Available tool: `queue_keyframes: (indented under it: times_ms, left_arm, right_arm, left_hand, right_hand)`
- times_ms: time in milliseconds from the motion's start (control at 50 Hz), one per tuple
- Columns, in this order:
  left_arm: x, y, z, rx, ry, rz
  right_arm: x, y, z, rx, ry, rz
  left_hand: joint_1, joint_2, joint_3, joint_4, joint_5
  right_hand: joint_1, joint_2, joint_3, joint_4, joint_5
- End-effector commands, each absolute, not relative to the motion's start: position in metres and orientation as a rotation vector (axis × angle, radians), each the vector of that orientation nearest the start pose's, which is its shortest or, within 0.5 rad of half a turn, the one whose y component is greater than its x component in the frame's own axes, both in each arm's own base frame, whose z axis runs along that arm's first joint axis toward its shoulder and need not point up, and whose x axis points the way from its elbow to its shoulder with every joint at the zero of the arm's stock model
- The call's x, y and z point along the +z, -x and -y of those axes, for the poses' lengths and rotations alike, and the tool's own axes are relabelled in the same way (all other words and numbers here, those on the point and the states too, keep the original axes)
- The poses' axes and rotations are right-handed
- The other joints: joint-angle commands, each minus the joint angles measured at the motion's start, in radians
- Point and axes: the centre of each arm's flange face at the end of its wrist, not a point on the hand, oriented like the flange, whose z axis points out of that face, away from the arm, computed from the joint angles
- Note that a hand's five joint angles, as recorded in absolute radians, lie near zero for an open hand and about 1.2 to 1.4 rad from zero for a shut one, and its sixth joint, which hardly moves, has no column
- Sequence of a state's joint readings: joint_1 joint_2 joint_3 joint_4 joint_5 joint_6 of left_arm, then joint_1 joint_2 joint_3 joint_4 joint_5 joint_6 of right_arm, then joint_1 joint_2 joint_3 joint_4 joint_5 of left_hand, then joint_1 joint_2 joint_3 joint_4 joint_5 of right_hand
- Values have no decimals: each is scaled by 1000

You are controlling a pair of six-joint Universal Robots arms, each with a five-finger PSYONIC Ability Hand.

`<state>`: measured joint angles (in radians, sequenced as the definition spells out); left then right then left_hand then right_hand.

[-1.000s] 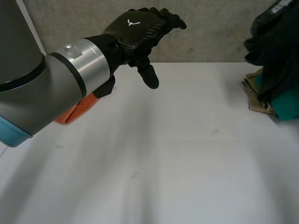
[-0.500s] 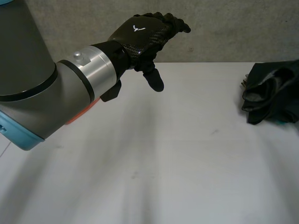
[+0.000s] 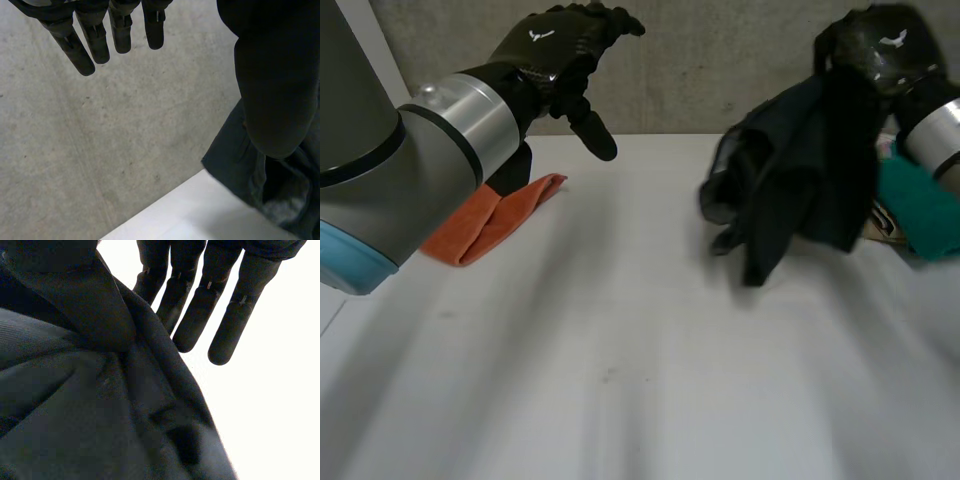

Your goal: Fold the laundry.

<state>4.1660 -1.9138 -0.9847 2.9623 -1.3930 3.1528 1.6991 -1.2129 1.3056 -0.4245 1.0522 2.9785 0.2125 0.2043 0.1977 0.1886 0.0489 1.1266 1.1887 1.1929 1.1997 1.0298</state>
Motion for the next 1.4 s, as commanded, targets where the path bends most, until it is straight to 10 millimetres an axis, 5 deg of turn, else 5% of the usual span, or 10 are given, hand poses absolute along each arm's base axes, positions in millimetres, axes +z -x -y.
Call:
queue_keyframes:
  times_ms: [20,140,220,340,460,560,740,960,1180,1400]
  left_arm:
    - [329,331,257,1812,703,1808]
    - [297,336,256,1746,731,1913]
    - [284,339,254,1719,751,1954]
    - [275,346,244,1686,768,1976]
    - [264,362,229,1634,793,1969]
    - [242,386,209,1556,873,1960]
    - [212,414,181,1513,929,2026]
    - [249,380,211,1755,628,2035]
    - [265,370,226,1776,617,1936]
    - [257,362,233,1768,590,1987]
  right_arm:
    - [267,-258,349,-2122,873,-1729]
    - [216,-265,326,-1926,1081,-1958]
    - [211,-259,321,-1870,1184,-2010]
    - [247,-247,323,-1971,1137,-1959]
    - [279,-232,320,-2080,1129,-1899]
    - [285,-218,323,-2117,1172,-1897]
    - [241,-213,324,-2047,1441,-1936]
    - [193,-185,330,-2072,2058,-1457]
    - [150,-176,340,-2052,2254,-1164]
    - [106,-197,337,-1983,2209,-987]
  left_hand:
    - [-38,-30,-23,-14,-49]
    - [-38,-30,-23,-14,-49]
    - [-38,-30,-23,-14,-49]
    - [-38,-30,-23,-14,-49]
    - [-38,-30,-23,-14,-49]
    - [-38,-30,-23,-14,-49]
    - [-38,-30,-23,-14,-49]
    - [-38,-30,-23,-14,-49]
    - [-38,-30,-23,-14,-49]
    - [-38,-30,-23,-14,-49]
  right_hand:
    - [270,208,203,197,192]
    - [243,181,177,170,165]
    - [-505,-567,-572,-578,-583]
    - [-933,-995,-999,-1006,-1011]
    - [-952,-1014,-1018,-1025,-1030]
    - [-952,-1014,-1018,-1025,-1030]
    - [-820,-882,-886,-893,-898]
    - [-952,-1014,-1018,-1025,-1030]
    - [-952,-1014,-1018,-1025,-1030]
    - [-952,-1014,-1018,-1025,-1030]
